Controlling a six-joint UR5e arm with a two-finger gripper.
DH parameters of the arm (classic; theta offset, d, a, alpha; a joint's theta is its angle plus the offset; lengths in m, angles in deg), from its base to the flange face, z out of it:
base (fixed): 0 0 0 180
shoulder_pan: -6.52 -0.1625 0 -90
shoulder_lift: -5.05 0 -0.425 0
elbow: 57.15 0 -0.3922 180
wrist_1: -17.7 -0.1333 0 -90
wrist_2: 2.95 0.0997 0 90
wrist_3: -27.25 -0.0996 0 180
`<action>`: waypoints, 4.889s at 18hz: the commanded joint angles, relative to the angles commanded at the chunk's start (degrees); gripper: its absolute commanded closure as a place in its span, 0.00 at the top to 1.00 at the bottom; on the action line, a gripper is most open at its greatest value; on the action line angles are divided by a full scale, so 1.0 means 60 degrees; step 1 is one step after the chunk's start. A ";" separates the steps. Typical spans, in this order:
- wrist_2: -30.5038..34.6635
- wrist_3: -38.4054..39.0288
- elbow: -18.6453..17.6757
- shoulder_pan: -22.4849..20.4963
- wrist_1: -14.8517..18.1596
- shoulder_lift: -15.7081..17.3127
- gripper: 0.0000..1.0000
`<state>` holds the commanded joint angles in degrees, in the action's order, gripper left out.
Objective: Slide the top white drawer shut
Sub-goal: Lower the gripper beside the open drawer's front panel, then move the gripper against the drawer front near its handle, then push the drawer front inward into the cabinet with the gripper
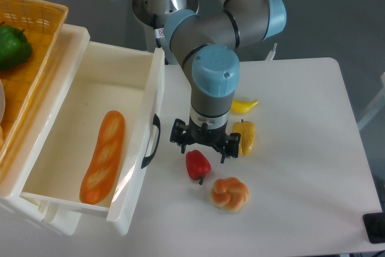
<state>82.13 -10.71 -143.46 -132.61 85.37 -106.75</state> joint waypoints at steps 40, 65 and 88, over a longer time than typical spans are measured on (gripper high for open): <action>-0.1480 0.1011 -0.0147 0.0102 0.0674 -0.0323 1.00; -0.1524 0.1172 -0.0249 0.1435 0.0659 -0.0132 1.00; -0.1509 0.1186 -0.0235 0.2095 0.0600 -0.0132 1.00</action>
<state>73.07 -3.60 -144.87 -120.04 88.98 -107.54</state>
